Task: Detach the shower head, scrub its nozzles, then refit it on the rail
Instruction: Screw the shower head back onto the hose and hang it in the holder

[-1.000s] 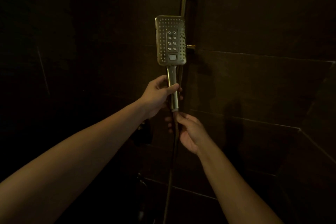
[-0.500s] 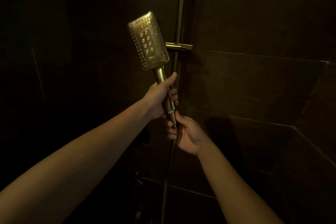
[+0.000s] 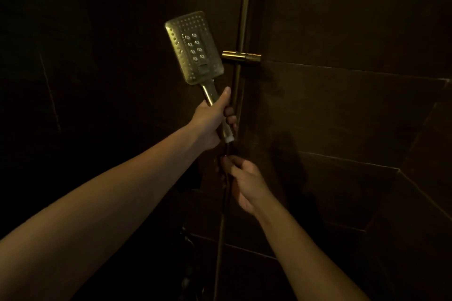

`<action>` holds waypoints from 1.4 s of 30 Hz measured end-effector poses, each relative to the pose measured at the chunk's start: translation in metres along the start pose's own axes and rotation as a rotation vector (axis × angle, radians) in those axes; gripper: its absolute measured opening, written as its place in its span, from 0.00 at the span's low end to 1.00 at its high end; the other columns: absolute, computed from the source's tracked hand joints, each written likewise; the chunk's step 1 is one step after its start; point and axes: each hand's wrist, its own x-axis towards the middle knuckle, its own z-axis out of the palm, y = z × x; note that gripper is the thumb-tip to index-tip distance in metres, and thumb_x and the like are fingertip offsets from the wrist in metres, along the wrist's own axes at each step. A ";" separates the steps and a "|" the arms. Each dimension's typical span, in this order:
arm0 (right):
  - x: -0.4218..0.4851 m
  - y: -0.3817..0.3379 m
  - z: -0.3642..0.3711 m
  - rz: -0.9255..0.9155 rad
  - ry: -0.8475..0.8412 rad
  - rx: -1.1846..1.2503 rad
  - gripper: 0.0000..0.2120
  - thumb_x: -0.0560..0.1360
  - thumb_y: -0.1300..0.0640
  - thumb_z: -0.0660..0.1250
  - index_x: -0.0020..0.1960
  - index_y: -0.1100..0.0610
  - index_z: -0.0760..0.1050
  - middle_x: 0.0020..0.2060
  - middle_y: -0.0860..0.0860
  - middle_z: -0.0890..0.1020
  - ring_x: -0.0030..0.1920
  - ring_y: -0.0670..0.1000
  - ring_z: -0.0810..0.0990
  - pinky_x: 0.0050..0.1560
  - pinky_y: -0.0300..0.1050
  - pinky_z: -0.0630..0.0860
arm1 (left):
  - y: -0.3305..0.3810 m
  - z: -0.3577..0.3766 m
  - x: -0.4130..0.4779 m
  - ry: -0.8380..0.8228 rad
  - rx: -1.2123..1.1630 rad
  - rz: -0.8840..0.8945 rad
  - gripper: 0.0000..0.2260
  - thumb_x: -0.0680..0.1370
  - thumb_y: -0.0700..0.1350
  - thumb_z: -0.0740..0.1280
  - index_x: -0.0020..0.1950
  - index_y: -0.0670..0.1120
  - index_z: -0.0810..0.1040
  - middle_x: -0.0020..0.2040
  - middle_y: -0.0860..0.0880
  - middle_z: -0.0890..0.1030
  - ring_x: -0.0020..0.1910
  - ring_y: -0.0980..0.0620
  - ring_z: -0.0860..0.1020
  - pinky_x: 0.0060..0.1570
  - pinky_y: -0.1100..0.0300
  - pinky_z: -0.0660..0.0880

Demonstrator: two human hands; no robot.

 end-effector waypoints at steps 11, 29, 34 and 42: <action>0.005 0.004 -0.005 -0.104 0.086 -0.087 0.10 0.78 0.63 0.66 0.56 0.52 0.80 0.50 0.51 0.86 0.55 0.49 0.83 0.59 0.47 0.77 | -0.020 -0.006 -0.001 -0.023 0.190 0.093 0.11 0.78 0.51 0.68 0.44 0.48 0.70 0.31 0.50 0.71 0.28 0.52 0.72 0.31 0.57 0.72; 0.009 -0.021 0.001 0.030 -0.151 0.229 0.10 0.72 0.69 0.66 0.52 0.60 0.77 0.37 0.53 0.83 0.37 0.47 0.80 0.40 0.42 0.70 | 0.000 -0.002 -0.001 -0.183 0.234 0.082 0.10 0.78 0.51 0.69 0.47 0.48 0.71 0.31 0.52 0.72 0.31 0.53 0.71 0.34 0.56 0.72; 0.016 -0.014 -0.001 0.026 0.010 0.236 0.13 0.74 0.74 0.64 0.56 0.63 0.74 0.36 0.51 0.85 0.35 0.46 0.83 0.35 0.40 0.73 | -0.007 -0.005 -0.005 -0.114 0.152 0.119 0.08 0.80 0.49 0.67 0.44 0.49 0.70 0.30 0.53 0.72 0.29 0.53 0.72 0.34 0.56 0.72; 0.016 -0.004 0.000 0.059 -0.083 0.219 0.07 0.76 0.68 0.63 0.51 0.61 0.78 0.38 0.55 0.83 0.36 0.49 0.80 0.34 0.40 0.74 | -0.010 -0.013 -0.007 -0.126 0.153 0.060 0.08 0.80 0.49 0.67 0.47 0.48 0.69 0.33 0.51 0.70 0.30 0.54 0.70 0.34 0.57 0.71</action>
